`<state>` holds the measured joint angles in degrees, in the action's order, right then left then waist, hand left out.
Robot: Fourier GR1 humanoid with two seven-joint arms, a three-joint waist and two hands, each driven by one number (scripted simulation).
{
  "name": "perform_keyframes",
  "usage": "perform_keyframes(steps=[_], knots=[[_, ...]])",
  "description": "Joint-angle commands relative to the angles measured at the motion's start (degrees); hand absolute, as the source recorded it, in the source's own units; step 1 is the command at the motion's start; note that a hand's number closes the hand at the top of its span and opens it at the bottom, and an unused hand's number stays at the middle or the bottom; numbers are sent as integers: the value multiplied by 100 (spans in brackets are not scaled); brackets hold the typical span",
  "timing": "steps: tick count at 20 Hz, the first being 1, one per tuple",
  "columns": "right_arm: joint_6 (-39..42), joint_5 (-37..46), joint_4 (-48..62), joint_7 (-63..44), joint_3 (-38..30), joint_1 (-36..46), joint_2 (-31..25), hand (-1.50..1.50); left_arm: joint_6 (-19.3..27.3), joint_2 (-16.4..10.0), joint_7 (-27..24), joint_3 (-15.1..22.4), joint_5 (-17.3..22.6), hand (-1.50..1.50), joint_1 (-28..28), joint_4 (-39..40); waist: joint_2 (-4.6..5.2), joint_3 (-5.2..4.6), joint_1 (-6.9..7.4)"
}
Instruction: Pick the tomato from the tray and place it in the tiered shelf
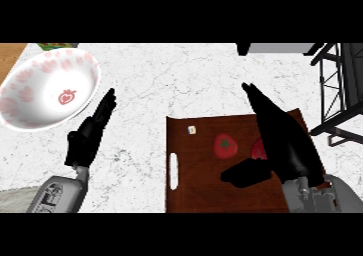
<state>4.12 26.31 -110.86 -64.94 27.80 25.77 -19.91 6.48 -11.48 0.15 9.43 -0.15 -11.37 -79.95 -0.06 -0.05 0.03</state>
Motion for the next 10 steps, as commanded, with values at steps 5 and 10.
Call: perform_keyframes(steps=[5, 10], knots=[[346, 441, 254, -600, -61, -106, 518, -150, -55, 93, 43, -119, -102, 0, -143, 88, 5, 2, -10], [485, 764, 219, -711, 49, -230, 907, -150, -73, 136, 87, -154, -182, 0, -126, 68, 1, 2, -22]])
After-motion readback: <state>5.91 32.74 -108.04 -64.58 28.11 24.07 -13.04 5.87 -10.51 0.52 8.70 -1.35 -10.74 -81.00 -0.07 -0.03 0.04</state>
